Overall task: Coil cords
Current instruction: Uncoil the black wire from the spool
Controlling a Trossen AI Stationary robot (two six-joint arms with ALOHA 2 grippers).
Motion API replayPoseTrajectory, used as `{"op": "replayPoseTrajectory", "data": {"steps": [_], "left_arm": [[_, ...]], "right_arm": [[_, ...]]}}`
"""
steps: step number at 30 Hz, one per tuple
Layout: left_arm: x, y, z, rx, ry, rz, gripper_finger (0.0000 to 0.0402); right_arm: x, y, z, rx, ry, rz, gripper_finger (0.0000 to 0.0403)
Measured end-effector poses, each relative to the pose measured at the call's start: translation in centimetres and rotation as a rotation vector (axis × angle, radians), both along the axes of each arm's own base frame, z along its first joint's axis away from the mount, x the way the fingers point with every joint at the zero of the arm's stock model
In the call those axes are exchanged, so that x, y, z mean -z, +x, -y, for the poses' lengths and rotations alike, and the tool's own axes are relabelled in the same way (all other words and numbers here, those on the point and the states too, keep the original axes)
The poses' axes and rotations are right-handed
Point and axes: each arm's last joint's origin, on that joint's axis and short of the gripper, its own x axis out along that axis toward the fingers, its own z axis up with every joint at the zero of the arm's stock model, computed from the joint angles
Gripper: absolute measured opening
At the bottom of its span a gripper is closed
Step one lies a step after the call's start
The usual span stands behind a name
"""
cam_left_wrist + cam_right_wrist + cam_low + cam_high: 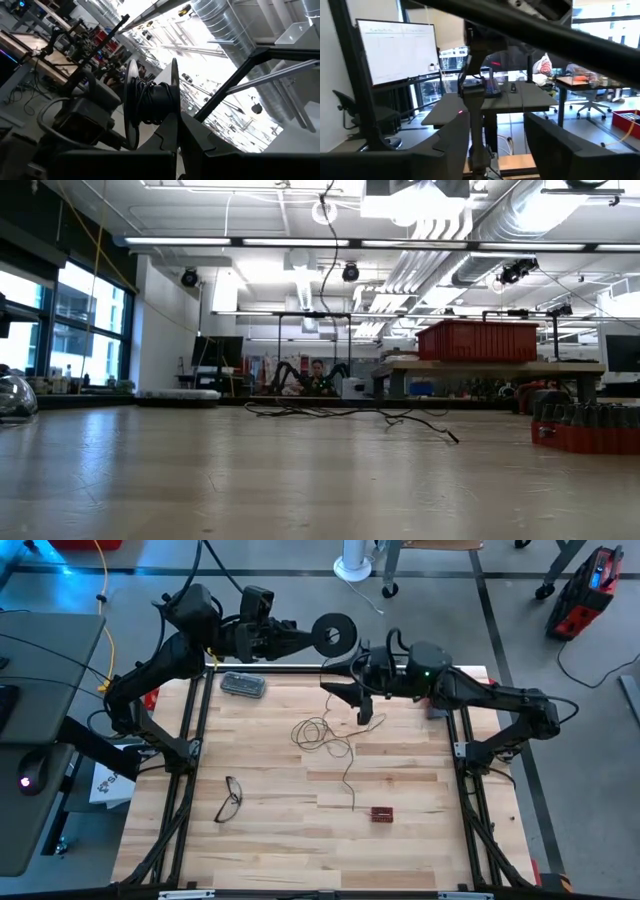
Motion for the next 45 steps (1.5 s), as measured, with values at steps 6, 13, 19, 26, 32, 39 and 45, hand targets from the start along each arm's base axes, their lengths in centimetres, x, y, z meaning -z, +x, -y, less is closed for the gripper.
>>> {"op": "replayPoseTrajectory", "data": {"steps": [6,13,19,26,32,39,45], "left_arm": [[0.1,0.2,-0.1,-0.003,-0.001,-0.001,0.0],[0.3,0.5,-0.4,-0.016,0.007,-0.01,0.0],[0.4,0.5,-0.4,-0.018,0.013,-0.011,0.0],[0.3,0.4,-0.4,-0.015,0.014,-0.011,0.0],[-0.1,0.1,-0.2,0.021,-0.072,0.01,0.0],[1.1,1.2,1.9,0.241,-0.251,-0.15,0.0],[1.6,1.2,3.2,0.384,-0.314,-0.251,0.0]], "right_arm": [[0.1,0.2,0.1,0.03,0.013,-0.001,0.0118],[0.3,0.3,-0.1,0.021,0.014,-0.006,0.0114],[0.4,0.4,0.0,0.021,0.022,-0.022,0.0104],[0.4,0.3,0.0,0.028,0.008,-0.025,0.001],[0.2,0.3,-0.5,0.016,0.004,-0.003,0.0003],[0.8,1.1,0.8,0.069,-0.022,-0.002,0.0001],[0.2,0.2,3.2,0.146,-0.03,0.024,0.0001]]}}
